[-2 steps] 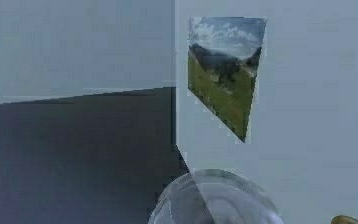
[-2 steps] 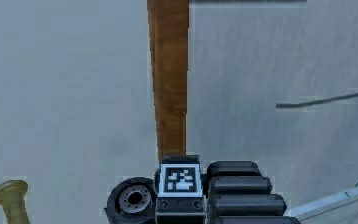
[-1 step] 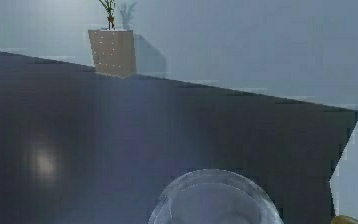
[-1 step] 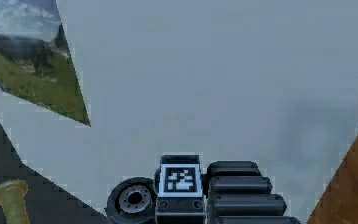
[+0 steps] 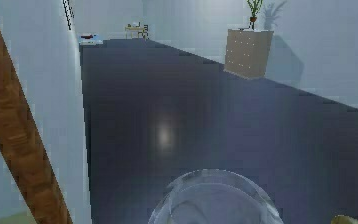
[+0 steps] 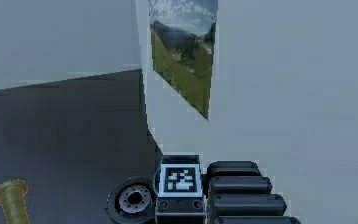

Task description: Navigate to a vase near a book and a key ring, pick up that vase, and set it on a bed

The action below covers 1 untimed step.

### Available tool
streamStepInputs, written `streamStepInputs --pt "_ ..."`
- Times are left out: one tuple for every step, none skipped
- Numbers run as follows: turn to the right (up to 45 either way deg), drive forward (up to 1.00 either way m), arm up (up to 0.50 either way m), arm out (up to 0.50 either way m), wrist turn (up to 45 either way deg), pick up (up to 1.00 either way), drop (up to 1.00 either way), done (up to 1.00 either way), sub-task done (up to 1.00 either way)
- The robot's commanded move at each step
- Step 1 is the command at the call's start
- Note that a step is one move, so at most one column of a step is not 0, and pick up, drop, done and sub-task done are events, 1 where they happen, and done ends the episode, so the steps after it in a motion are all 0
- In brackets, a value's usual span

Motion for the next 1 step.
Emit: streamStepInputs --pt "0.0 0.35 0.0 0.0 0.0 0.0 0.0 0.0 0.0"
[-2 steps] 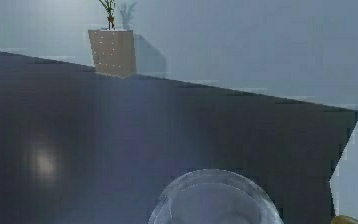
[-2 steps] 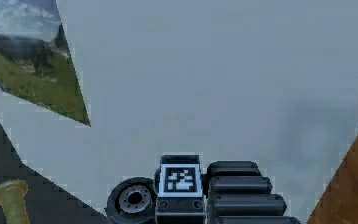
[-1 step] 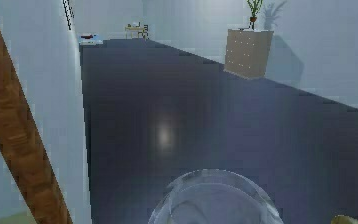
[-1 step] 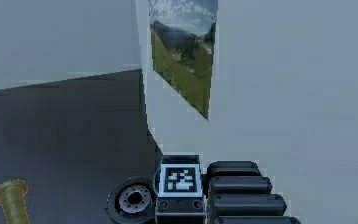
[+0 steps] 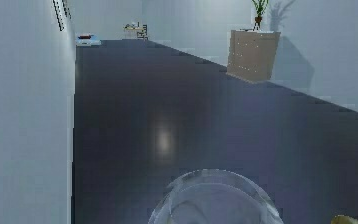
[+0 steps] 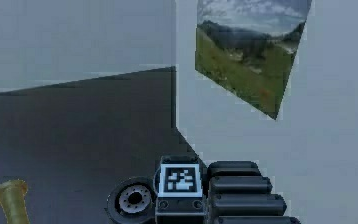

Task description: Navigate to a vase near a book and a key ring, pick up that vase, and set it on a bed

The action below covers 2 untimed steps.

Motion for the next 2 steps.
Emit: streamStepInputs --pt "-18.0 0.0 0.0 0.0 0.0 0.0 0.0 0.0 0.0" --pt "0.0 1.0 0.0 0.0 0.0 0.0 0.0 0.0 0.0"
